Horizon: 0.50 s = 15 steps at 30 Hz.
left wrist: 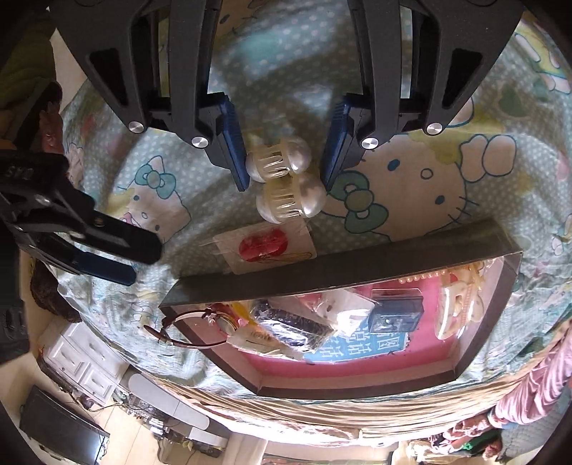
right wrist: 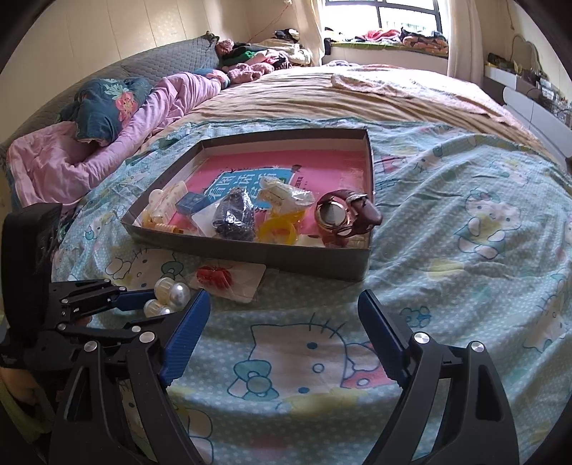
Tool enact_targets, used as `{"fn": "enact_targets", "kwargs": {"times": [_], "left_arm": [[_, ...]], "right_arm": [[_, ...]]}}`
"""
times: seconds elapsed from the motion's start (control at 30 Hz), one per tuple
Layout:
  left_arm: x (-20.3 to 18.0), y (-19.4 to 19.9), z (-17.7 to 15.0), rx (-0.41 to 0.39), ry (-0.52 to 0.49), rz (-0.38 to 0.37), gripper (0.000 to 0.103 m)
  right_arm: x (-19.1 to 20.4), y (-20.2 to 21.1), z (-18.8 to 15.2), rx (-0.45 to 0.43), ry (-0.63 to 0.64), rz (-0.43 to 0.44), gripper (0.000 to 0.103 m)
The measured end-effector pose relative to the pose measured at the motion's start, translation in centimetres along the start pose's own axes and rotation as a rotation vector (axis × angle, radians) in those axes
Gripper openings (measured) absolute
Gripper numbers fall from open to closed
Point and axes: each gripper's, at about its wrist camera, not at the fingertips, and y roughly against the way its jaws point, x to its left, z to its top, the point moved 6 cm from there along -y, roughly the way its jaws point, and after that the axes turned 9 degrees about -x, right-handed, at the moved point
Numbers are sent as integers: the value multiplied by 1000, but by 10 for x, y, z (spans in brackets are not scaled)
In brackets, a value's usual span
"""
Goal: Organize jewelry
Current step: 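Grasp the white pearl ball earrings with left while right grasps the bagged red clip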
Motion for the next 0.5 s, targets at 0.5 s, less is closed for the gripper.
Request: {"fn": "enact_targets", "kwargs": {"times": [0.5], "left_arm": [[32,38,18,-123,133,3,26]], "right_arm": [[31,-62,-9,106,-97,57,85]]}}
